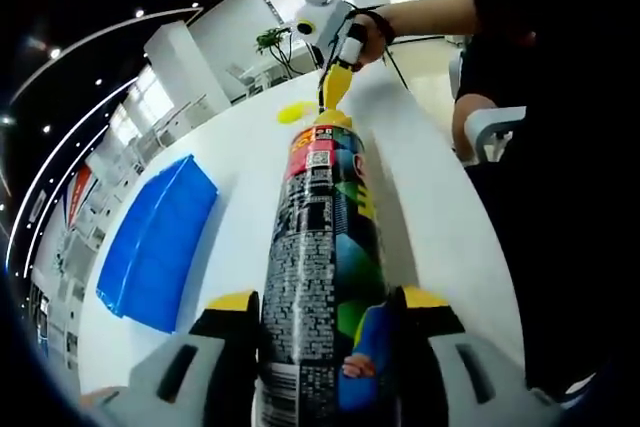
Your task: Open the lid of the chip container on the table, take out the chips, place them into the box in front of the container, and close the lid
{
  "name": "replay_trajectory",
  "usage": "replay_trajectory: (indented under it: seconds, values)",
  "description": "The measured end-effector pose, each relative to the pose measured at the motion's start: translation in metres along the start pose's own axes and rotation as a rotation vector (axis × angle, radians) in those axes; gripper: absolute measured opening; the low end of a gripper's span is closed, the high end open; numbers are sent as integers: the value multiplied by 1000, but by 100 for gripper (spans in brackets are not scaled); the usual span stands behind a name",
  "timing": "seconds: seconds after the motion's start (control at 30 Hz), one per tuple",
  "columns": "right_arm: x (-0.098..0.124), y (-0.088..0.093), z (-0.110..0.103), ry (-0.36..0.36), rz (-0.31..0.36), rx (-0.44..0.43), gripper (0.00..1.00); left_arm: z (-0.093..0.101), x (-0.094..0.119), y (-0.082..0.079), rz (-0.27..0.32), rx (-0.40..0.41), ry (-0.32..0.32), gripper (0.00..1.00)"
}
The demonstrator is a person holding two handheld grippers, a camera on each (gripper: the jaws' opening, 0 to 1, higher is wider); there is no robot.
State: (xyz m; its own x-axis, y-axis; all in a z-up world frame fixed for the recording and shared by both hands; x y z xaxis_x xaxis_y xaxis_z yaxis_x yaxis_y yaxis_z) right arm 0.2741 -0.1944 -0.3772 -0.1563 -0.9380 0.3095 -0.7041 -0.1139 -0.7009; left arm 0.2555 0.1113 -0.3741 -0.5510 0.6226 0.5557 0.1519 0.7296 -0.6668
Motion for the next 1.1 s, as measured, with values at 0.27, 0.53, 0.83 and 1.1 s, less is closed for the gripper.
replay_trajectory:
  seconds: [0.27, 0.53, 0.83, 1.1]
  values:
    - [-2, -2, 4, 16, 10, -83, 1, 0, 0, 0, -2, 0, 2, 55]
    - [-17, -2, 2, -37, 15, -106, 1, -2, -1, 1, -1, 0, 2, 55]
    - [-35, -1, 0, -110, 28, -152, 1, -4, -1, 2, -1, 1, 2, 55]
    - [-47, 1, 0, -169, 52, -178, 1, -5, -2, 3, -2, 3, 2, 55]
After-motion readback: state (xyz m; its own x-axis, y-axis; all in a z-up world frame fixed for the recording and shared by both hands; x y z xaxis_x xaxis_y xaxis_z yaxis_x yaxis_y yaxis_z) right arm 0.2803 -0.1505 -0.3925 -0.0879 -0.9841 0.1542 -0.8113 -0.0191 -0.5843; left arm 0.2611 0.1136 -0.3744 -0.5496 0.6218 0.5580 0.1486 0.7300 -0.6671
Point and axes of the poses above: the point that each gripper's makers call its tool centre point, and the gripper's own axes: x roughly backward along the fingers, z roughly to its right, y roughly out of its underside, the point moved 9 cm from there along x, roughly backward along the fingers, and after that the axes turned 15 degrees about -y, right-handed, at the moved point
